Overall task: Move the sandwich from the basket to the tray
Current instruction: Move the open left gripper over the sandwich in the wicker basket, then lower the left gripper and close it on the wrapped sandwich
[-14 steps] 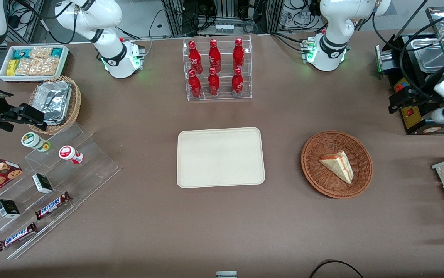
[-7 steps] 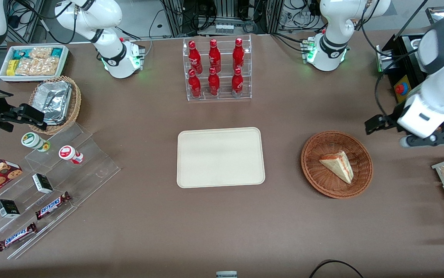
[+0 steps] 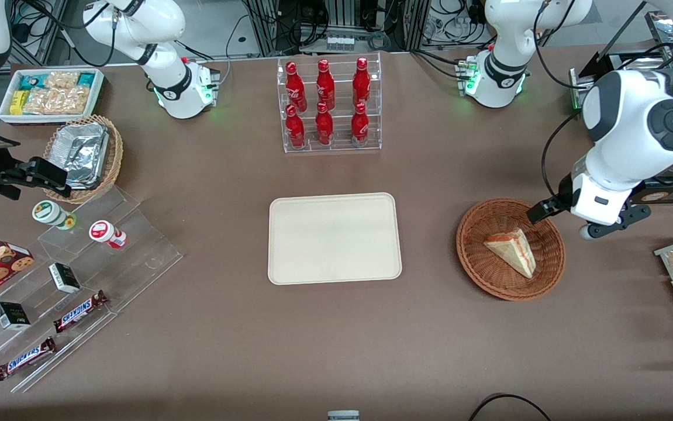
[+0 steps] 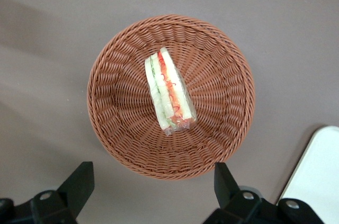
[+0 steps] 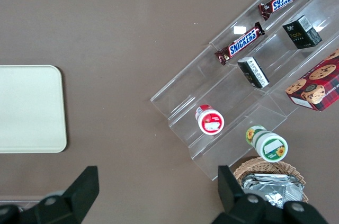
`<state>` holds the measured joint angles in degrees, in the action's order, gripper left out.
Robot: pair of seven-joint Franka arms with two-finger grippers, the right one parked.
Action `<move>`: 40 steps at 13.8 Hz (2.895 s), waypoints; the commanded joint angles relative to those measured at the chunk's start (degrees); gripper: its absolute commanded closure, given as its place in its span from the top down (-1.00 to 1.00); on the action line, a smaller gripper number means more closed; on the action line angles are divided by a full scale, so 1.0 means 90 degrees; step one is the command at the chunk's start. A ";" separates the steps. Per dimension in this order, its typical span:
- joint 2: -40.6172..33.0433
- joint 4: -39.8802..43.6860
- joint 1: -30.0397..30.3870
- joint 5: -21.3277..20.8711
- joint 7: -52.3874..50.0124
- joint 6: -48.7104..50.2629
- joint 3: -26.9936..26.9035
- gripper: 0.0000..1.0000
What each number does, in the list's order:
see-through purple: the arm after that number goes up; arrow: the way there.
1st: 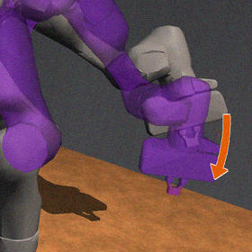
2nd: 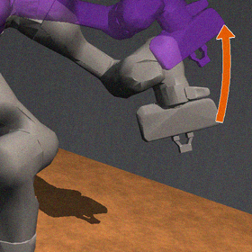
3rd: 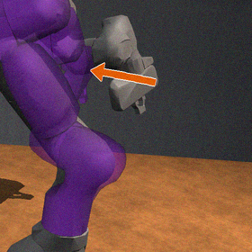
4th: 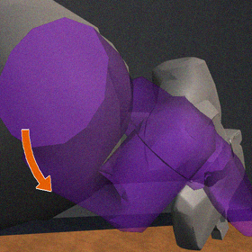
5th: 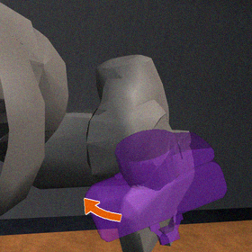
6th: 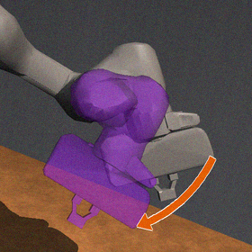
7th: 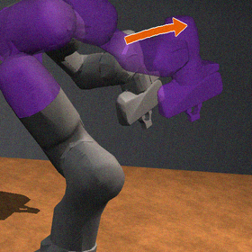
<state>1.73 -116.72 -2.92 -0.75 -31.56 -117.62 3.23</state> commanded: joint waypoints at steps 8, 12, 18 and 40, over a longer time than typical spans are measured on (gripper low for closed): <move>0.0354 -0.0976 0.0021 -0.0112 -0.1493 -0.1500 0.0071 1.00; 0.0578 -0.0976 0.0021 -0.0112 -0.1620 -0.1774 0.0081 1.00; 0.0930 -0.1006 0.0021 -0.0112 -0.1825 -0.2321 0.0169 1.00; 0.1547 -0.0841 0.0109 -0.0200 -0.1786 -0.2676 0.0110 -0.61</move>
<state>17.43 -125.23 -2.58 -1.05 -46.23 -144.03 3.95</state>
